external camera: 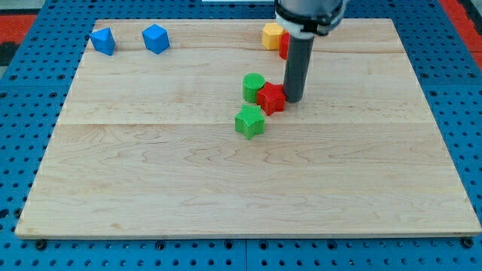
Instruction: Move the red star to the bottom right of the red circle
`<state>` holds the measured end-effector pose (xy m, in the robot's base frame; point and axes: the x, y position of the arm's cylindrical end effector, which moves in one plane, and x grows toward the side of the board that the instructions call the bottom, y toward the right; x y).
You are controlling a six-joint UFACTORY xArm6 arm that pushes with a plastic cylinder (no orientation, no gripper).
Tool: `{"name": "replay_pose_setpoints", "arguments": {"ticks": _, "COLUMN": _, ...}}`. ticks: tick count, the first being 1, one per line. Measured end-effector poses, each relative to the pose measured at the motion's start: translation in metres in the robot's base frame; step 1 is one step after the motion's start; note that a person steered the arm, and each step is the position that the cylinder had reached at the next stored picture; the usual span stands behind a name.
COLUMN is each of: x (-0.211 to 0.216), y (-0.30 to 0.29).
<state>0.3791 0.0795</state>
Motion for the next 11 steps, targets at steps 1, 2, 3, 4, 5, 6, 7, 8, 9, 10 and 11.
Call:
{"name": "replay_pose_setpoints", "arguments": {"ticks": 1, "x": 0.045, "y": 0.019}}
{"name": "replay_pose_setpoints", "arguments": {"ticks": 2, "x": 0.074, "y": -0.004}}
{"name": "replay_pose_setpoints", "arguments": {"ticks": 3, "x": 0.062, "y": -0.037}}
{"name": "replay_pose_setpoints", "arguments": {"ticks": 4, "x": 0.028, "y": -0.049}}
{"name": "replay_pose_setpoints", "arguments": {"ticks": 5, "x": 0.003, "y": -0.046}}
{"name": "replay_pose_setpoints", "arguments": {"ticks": 6, "x": 0.001, "y": -0.011}}
{"name": "replay_pose_setpoints", "arguments": {"ticks": 7, "x": 0.001, "y": 0.023}}
{"name": "replay_pose_setpoints", "arguments": {"ticks": 8, "x": -0.029, "y": 0.042}}
{"name": "replay_pose_setpoints", "arguments": {"ticks": 9, "x": -0.049, "y": 0.043}}
{"name": "replay_pose_setpoints", "arguments": {"ticks": 10, "x": -0.04, "y": 0.042}}
{"name": "replay_pose_setpoints", "arguments": {"ticks": 11, "x": -0.027, "y": -0.028}}
